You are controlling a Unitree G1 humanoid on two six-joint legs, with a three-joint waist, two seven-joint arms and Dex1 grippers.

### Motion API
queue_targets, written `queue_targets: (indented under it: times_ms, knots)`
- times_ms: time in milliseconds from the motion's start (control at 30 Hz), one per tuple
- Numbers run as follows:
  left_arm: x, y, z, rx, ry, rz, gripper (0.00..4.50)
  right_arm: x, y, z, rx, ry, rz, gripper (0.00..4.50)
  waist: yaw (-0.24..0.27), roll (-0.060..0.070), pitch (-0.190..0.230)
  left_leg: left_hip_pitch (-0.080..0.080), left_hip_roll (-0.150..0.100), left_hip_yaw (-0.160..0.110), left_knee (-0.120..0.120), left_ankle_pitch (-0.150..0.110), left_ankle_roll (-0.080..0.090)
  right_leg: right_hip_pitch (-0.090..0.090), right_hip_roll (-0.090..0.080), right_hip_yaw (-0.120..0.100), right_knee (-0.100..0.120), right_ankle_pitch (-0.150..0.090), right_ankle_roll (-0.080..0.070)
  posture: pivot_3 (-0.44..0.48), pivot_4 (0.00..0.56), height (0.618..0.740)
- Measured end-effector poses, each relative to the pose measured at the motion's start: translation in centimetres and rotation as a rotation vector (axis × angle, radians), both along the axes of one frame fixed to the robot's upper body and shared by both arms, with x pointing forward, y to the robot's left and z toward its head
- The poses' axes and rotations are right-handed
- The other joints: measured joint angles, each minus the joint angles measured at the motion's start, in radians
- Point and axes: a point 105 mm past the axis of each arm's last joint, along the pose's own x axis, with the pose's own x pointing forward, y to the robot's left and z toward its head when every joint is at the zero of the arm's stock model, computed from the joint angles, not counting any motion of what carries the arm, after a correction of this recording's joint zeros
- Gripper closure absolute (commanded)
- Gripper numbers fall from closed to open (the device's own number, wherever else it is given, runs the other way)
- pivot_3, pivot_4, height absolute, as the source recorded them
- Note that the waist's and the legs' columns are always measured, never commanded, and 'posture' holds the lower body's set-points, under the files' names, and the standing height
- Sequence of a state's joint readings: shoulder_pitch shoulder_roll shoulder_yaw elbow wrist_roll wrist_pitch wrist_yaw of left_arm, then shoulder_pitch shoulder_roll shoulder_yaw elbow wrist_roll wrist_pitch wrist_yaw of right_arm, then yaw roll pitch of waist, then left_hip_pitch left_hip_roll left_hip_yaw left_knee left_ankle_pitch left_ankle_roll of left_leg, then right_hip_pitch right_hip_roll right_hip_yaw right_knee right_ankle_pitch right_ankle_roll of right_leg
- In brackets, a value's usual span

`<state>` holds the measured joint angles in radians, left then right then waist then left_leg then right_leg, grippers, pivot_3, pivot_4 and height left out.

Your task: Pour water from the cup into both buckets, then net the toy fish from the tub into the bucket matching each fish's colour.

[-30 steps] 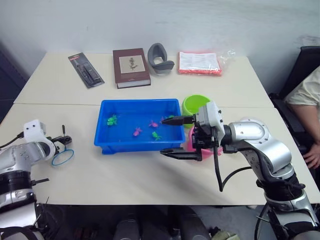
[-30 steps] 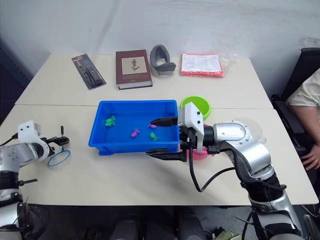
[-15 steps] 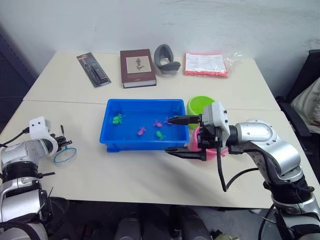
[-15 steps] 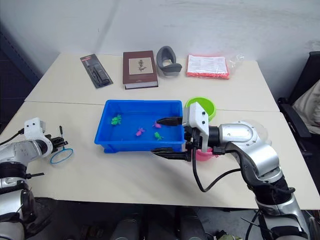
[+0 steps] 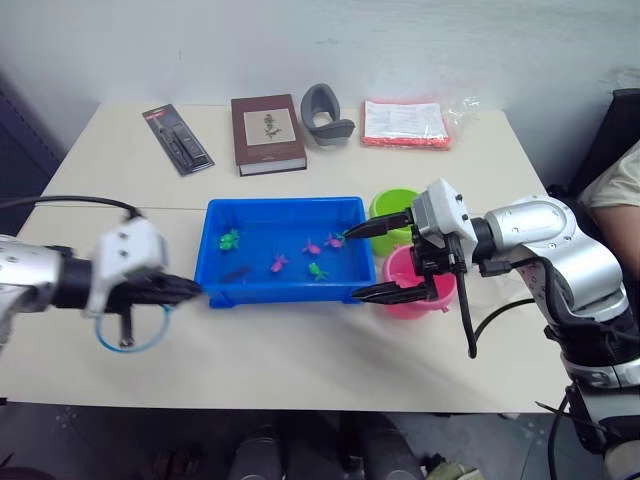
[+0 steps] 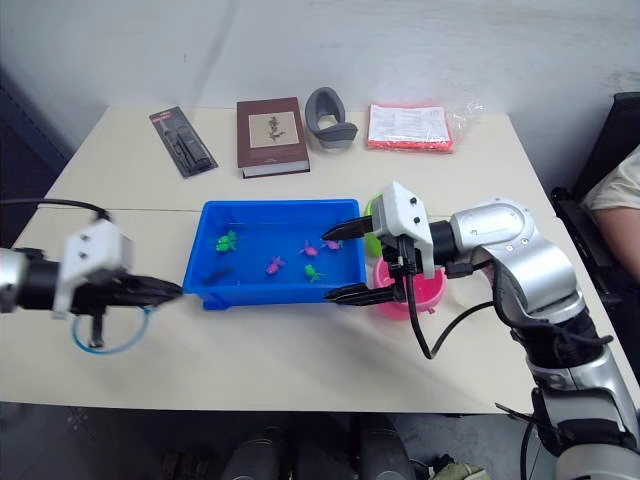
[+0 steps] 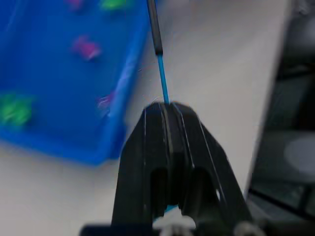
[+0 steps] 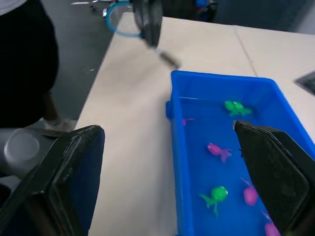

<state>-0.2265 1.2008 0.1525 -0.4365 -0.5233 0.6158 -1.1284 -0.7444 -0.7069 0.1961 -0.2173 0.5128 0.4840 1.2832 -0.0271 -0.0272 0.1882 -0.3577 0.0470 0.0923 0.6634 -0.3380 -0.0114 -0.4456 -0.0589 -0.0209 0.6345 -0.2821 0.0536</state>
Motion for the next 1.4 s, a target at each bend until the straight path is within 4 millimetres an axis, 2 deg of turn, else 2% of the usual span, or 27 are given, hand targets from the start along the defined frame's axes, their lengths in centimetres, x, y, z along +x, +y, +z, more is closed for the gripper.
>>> queue_targets:
  times_ms: [67,100,200,233,467,633,833,933,1033,1067,1100,1233,1267,1300,1400]
  knots:
    - [0.1,-1.0,-0.3,0.005,-0.011,-0.045,4.48,0.1,0.4,0.1,0.0,-0.001,0.011,0.0,0.0,0.0,0.0,0.0,0.0,0.0,0.001,0.0,0.001,0.0,0.002,0.0,0.001,0.0,0.0,0.0,0.15,0.74]
    - [0.4,-2.2,-0.6,0.019,-0.028,-0.096,4.48,0.2,0.7,0.0,-0.009,-0.001,0.025,0.0,0.0,0.0,0.0,0.0,-0.001,0.001,0.002,0.0,0.001,0.0,0.002,0.001,0.002,0.0,0.001,0.0,0.15,0.74]
    - [1.4,-5.8,-1.1,-0.009,-0.068,-0.2,4.5,0.0,2.1,-0.7,-0.036,0.0,0.074,0.88,-0.004,-0.001,0.0,0.0,-0.001,0.003,0.005,0.001,0.002,0.001,0.007,0.004,0.003,0.002,0.003,0.0,0.15,0.74]
    - [1.7,-6.3,-1.3,-0.012,-0.067,-0.215,4.5,-0.1,2.3,-1.0,-0.05,-0.006,0.084,1.33,-0.004,-0.001,0.0,0.0,0.0,0.003,0.005,0.001,0.002,0.0,0.008,0.005,0.003,0.002,0.003,0.0,0.15,0.74]
    - [3.5,-7.5,-1.0,-0.023,-0.087,-0.231,4.5,-0.1,3.0,-2.1,-0.084,-0.034,0.099,1.33,0.001,-0.001,0.0,0.0,0.001,0.003,0.006,0.002,0.001,0.0,0.013,0.007,0.003,0.002,0.003,0.0,0.15,0.74]
    - [3.5,-8.5,-0.4,-0.048,-0.106,-0.265,4.5,0.1,3.2,-3.4,-0.103,-0.002,0.084,1.33,-0.001,-0.001,0.0,0.0,0.002,0.004,0.007,0.002,0.0,0.0,0.013,0.007,0.003,0.002,0.003,0.0,0.15,0.74]
    - [3.4,-8.9,-0.1,-0.053,-0.109,-0.286,4.5,0.6,3.2,-3.7,-0.107,-0.003,0.059,1.33,0.0,-0.001,0.0,0.0,0.002,0.004,0.009,0.002,0.0,0.0,0.013,0.007,0.004,0.002,0.003,0.0,0.15,0.74]
    - [3.4,-9.1,-0.2,-0.061,-0.106,-0.294,4.5,0.8,3.0,-3.9,-0.112,-0.012,0.044,2.19,0.0,-0.001,0.0,0.0,0.002,0.004,0.009,0.002,0.0,0.0,0.013,0.007,0.005,0.002,0.003,0.0,0.15,0.74]
    - [3.4,-9.2,-0.2,-0.064,-0.107,-0.296,4.5,1.1,2.9,-4.0,-0.12,-0.021,0.032,3.83,0.0,-0.001,0.0,0.0,0.002,0.004,0.01,0.002,0.0,0.0,0.013,0.007,0.005,0.002,0.003,0.0,0.15,0.74]
    - [3.4,-9.2,-0.2,-0.065,-0.107,-0.296,4.5,1.1,2.9,-4.1,-0.122,-0.022,0.03,4.24,0.0,-0.001,0.0,0.0,0.002,0.004,0.01,0.002,0.0,0.0,0.013,0.007,0.005,0.002,0.003,0.0,0.15,0.74]
    - [3.4,-9.3,-0.3,-0.066,-0.105,-0.298,4.5,1.2,2.8,-4.1,-0.121,-0.028,0.027,4.38,0.0,-0.001,0.0,0.0,0.002,0.004,0.01,0.002,0.0,0.0,0.013,0.007,0.005,0.002,0.003,0.0,0.15,0.74]
    - [3.4,-9.5,-0.4,-0.082,-0.082,-0.282,4.5,1.2,2.6,-4.2,-0.12,-0.029,0.021,4.38,0.0,-0.001,0.0,0.0,0.002,0.004,0.011,0.002,0.0,0.0,0.013,0.008,0.007,0.002,0.003,0.0,0.15,0.74]
    - [3.4,-9.5,-0.4,-0.089,-0.073,-0.277,3.82,1.1,2.5,-4.3,-0.117,-0.024,0.018,4.5,0.0,-0.001,0.0,0.0,0.002,0.004,0.012,0.002,0.0,0.0,0.013,0.008,0.007,0.002,0.003,0.0,0.15,0.74]
    - [3.4,-9.5,-0.3,-0.113,-0.064,-0.271,3.58,0.9,2.3,-4.3,-0.112,-0.012,0.013,4.5,0.0,-0.001,0.0,0.0,0.002,0.003,0.011,0.002,0.0,0.0,0.013,0.008,0.007,0.002,0.003,0.0,0.15,0.74]
    - [3.6,-8.6,1.3,-0.274,-0.052,-0.183,2.28,0.5,0.6,-4.1,-0.099,0.06,-0.059,4.5,0.001,-0.001,0.0,-0.002,0.003,0.002,0.013,0.002,0.0,0.0,0.011,0.008,0.009,0.002,0.003,0.0,0.15,0.74]
